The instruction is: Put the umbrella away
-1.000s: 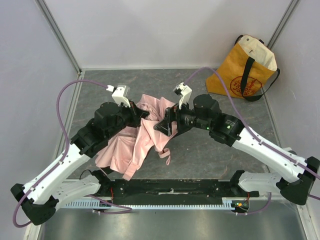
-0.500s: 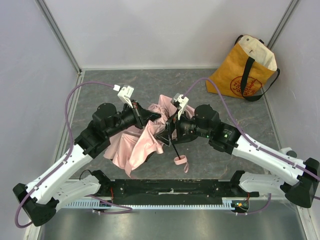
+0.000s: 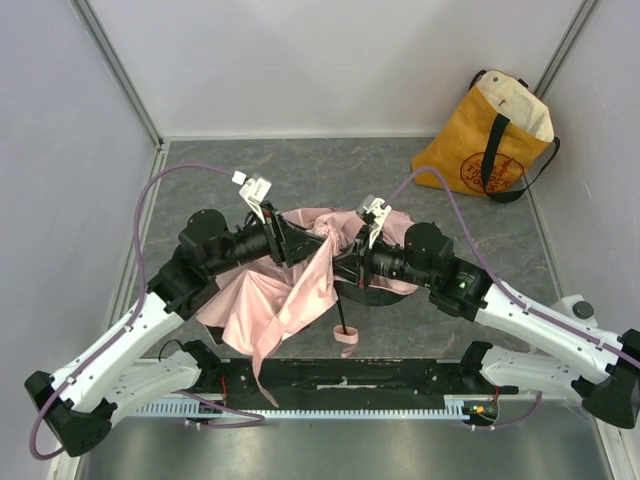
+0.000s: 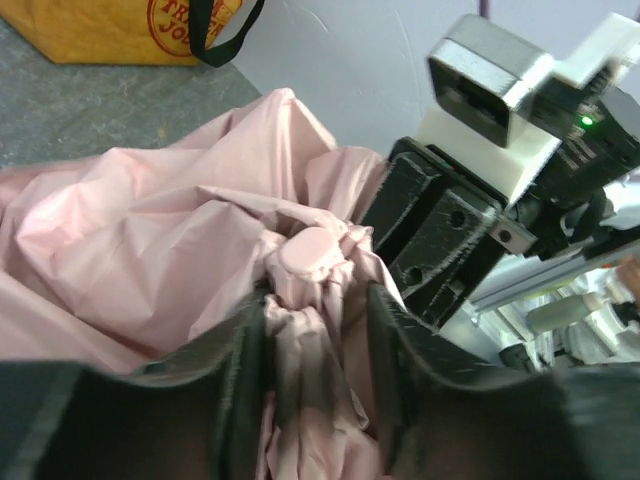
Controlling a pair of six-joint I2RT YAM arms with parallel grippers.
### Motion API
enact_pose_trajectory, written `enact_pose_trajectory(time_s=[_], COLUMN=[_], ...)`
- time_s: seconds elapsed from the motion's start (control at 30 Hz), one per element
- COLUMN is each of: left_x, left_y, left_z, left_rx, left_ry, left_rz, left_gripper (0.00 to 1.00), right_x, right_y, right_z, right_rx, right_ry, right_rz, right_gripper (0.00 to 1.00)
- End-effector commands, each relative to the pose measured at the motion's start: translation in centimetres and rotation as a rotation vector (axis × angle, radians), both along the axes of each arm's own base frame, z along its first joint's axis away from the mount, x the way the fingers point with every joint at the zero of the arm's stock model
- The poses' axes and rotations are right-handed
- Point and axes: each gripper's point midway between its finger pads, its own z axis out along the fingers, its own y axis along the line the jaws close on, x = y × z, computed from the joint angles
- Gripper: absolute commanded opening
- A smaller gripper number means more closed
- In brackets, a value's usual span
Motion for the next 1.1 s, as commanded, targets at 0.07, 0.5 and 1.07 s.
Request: enact_pose_trajectory(time_s=[0.07, 0.5, 1.07], left_x=[-2.9, -6.0, -4.4], left_y=[2.2, 4.4, 2.3], left_z=[6.4, 1.4, -8.0], left_rx=[-0.075, 0.123, 0.261], left_ry=[-0.169, -0.042, 0.083], left_rz=[-0.005, -0.059, -0.120], left_gripper=[0.73, 0.84, 0.03], right_x=[0.5, 3.1, 3.3], right_y=[0.2, -3.2, -5.8], right_z=[0.3, -2.4, -0.1], right_rx=[0.024, -0.196, -0.147], right_ry=[-0.067, -0.059, -0.137], right_rz=[-0.019, -0.207, -0.214], right_gripper=[0.00, 0.00, 0.00])
